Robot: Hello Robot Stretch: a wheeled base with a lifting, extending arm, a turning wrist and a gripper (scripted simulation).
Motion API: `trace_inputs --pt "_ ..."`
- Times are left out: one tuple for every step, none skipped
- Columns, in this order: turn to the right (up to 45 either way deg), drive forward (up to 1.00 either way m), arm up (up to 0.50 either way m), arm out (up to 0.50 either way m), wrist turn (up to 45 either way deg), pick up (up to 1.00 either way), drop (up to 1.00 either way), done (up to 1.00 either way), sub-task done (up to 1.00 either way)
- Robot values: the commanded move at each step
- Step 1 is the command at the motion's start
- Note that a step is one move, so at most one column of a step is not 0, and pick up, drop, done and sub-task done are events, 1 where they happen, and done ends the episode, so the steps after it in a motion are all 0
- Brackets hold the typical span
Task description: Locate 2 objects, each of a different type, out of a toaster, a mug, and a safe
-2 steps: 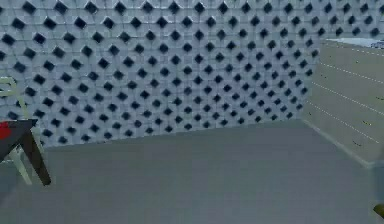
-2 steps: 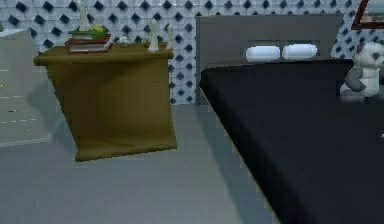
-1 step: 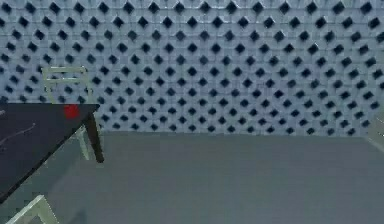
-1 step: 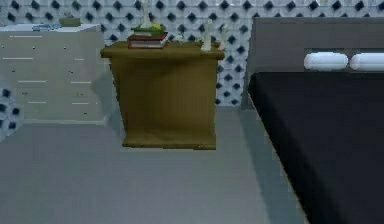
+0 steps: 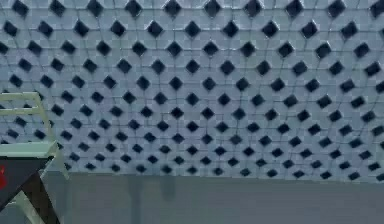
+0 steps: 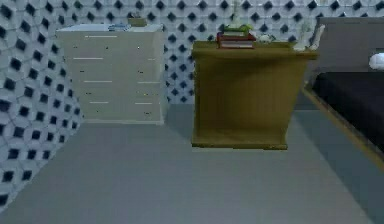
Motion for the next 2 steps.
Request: trace_inputs --pt "-30.0 0.0 0.0 0.0 0.0 0.0 0.0 0.0 0.0" --pt "-3.0 0.0 0.0 0.0 0.0 0.0 0.0 0.0 0.0"
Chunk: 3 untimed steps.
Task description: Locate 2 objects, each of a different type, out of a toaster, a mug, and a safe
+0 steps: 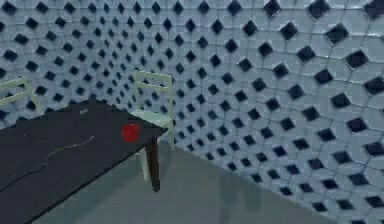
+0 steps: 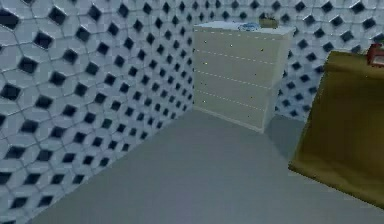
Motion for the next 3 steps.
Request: trace_inputs --pt "0.0 0.4 0.0 0.0 0.0 0.0 0.0 0.0 0.0" --pt "-27.0 0.0 0.0 0.0 0.0 0.0 0.0 0.0 0.0" --pt "0.0 0.0 0.0 0.0 0.0 0.0 0.0 0.0 1.0"
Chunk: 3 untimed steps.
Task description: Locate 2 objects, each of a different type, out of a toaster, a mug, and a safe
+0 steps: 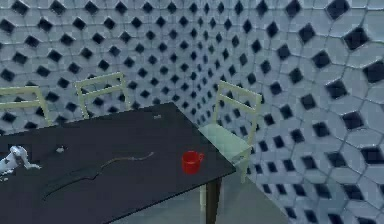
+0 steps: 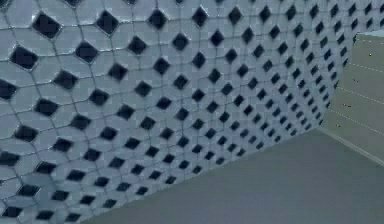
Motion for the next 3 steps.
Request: trace_inputs --pt "-45.0 0.0 0.0 0.0 0.0 0.0 0.0 0.0 0.0" --pt "-45.0 0.0 0.0 0.0 0.0 0.0 0.0 0.0 0.0" --pt "-45.0 0.0 0.0 0.0 0.0 0.0 0.0 0.0 0.0"
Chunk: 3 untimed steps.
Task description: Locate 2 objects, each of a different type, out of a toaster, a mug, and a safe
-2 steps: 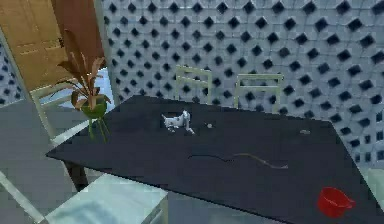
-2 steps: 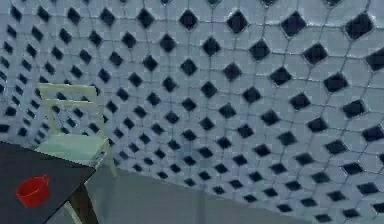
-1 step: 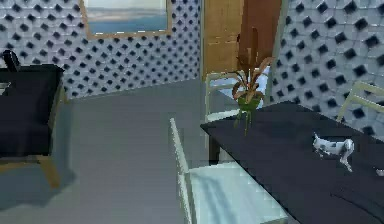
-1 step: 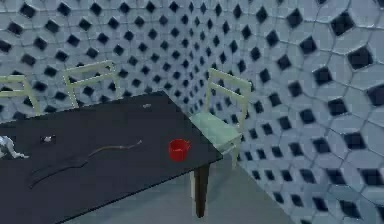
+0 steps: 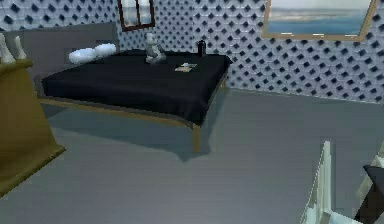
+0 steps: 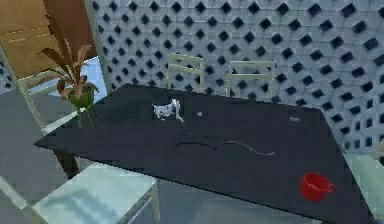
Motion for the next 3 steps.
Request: trace_inputs --pt "-15.0 0.0 0.0 0.0 0.0 0.0 0.0 0.0 0.0" --pt "0.0 0.35 0.0 0.0 0.0 0.0 0.0 0.0 0.0" --pt "42.0 0.0 0.0 0.0 0.0 0.0 0.0 0.0 0.0"
